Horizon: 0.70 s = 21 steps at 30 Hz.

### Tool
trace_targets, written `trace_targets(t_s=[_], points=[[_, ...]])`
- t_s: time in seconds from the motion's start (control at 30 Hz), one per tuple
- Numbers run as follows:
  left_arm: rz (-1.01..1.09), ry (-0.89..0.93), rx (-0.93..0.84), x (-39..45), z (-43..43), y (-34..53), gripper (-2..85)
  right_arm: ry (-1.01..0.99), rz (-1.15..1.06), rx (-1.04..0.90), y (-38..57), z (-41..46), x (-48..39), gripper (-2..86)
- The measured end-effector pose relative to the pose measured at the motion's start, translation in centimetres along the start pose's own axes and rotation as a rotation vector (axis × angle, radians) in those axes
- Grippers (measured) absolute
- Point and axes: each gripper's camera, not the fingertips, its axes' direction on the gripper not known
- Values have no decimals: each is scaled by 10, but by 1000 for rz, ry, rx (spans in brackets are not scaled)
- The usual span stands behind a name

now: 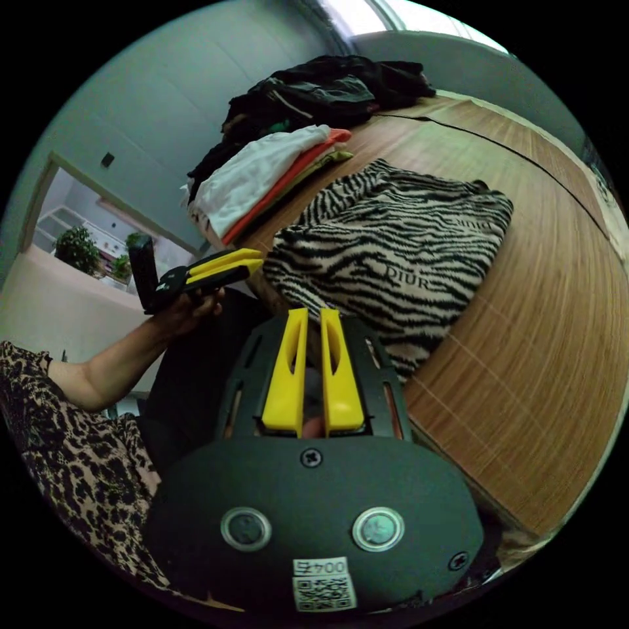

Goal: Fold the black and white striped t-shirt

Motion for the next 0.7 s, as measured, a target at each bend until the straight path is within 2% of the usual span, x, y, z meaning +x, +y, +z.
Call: trace_targets(t_s=[0.27, 0.6, 0.7], points=[[-15, -22, -98, 8, 22, -16, 56, 17, 47, 15, 28, 18, 12, 47], [-141, 25, -59, -3, 22, -19, 28, 32, 67, 9, 35, 43, 9, 46], [-123, 12, -80, 1, 29, -25, 23, 44, 71, 9, 36, 46, 7, 44]])
